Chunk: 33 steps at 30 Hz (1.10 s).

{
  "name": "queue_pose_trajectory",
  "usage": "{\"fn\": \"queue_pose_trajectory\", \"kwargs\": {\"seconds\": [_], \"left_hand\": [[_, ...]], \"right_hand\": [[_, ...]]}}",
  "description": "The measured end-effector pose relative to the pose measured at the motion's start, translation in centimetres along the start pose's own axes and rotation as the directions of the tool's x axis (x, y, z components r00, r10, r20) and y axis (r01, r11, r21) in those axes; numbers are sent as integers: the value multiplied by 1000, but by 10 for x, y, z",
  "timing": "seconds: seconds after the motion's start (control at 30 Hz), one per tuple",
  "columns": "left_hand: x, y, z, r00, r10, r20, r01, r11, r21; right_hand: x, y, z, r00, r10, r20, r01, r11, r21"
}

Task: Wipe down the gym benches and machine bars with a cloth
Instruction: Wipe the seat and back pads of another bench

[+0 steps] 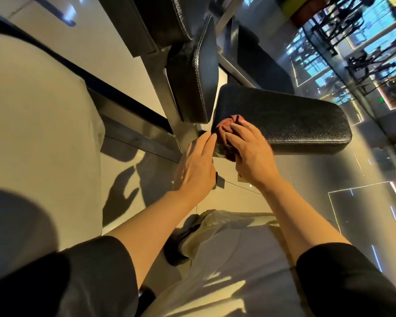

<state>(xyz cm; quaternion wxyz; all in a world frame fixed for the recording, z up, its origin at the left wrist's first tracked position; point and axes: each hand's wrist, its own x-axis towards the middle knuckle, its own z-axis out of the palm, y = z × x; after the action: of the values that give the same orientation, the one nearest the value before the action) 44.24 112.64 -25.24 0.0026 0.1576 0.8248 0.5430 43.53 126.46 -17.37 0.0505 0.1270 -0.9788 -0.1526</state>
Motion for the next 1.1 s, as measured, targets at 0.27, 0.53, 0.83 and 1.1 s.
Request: {"fn": "queue_pose_trajectory", "kwargs": {"seconds": [0.27,0.53,0.83,1.1], "left_hand": [[4,7,13,998,64,13,-64,998,24],[10,13,10,998,31,-46,-33,999,-39],[11,11,6,1000,7,-27,-7,1000,-28],[13,6,11,1000,25,12,-25,999,-33]], "right_hand": [[-24,39,-21,998,65,-13,-66,996,-67],[14,27,-43,974,153,-170,-151,988,26],[39,6,-8,990,87,107,-87,996,-7],[32,34,-17,924,381,-11,-381,924,28]]}}
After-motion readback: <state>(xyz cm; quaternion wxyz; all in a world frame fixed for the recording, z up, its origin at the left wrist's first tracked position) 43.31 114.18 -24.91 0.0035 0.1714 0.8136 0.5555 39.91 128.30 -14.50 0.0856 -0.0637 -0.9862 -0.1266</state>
